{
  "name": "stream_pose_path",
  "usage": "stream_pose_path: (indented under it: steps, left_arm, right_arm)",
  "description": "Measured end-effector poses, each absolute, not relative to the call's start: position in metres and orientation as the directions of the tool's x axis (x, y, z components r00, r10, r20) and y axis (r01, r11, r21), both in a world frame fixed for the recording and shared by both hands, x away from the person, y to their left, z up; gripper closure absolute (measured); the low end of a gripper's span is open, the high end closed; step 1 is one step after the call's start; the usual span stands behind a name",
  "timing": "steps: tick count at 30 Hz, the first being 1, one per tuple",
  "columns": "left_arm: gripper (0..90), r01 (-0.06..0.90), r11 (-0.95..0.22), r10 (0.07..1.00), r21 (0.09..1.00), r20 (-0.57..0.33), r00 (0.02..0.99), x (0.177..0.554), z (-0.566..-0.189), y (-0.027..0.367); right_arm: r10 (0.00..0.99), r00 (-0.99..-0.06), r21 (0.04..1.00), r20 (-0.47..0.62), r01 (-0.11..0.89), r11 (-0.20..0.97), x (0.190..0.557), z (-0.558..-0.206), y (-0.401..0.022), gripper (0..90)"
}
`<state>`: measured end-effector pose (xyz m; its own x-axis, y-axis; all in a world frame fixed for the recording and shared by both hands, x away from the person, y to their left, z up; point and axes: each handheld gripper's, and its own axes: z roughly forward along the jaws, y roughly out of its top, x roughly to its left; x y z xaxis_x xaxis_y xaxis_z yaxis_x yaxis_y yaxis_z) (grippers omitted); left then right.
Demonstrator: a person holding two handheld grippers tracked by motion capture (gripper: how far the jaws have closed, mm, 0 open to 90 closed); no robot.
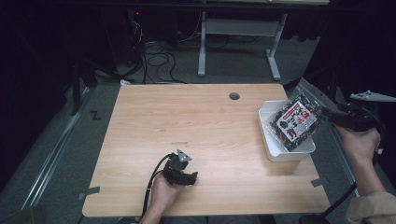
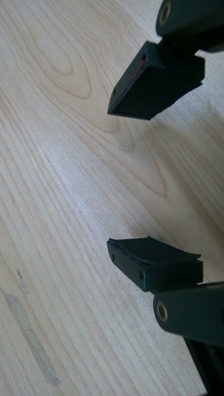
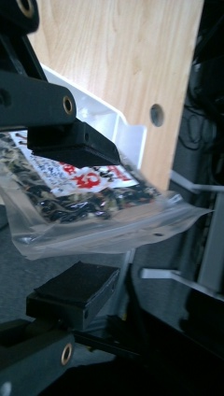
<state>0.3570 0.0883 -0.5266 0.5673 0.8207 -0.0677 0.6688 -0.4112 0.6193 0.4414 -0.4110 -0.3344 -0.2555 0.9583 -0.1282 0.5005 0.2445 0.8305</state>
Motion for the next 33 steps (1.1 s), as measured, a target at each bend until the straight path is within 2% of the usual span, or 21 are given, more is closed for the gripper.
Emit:
stream_pose_path:
  steps: [6, 22, 33]
  left_arm:
    - [30.1, 0.666, -0.41, 0.821, 0.623, -0.065, 0.567, 0.356, -0.526, 0.088]
    - [30.1, 0.658, -0.402, 0.823, 0.637, -0.064, 0.565, 0.355, -0.523, 0.089]
    - [30.5, 0.638, -0.393, 0.823, 0.661, -0.056, 0.565, 0.353, -0.519, 0.091]
  right_arm:
    - [0.949, -0.295, 0.863, -0.115, 0.442, 0.242, 0.428, -0.326, -0.404, 40.9]
    - [0.858, -0.504, 0.893, -0.092, 0.339, 0.295, 0.393, -0.33, -0.359, 38.7]
    - [0.806, -0.588, 0.886, -0.067, 0.337, 0.318, 0.383, -0.344, -0.34, 41.1]
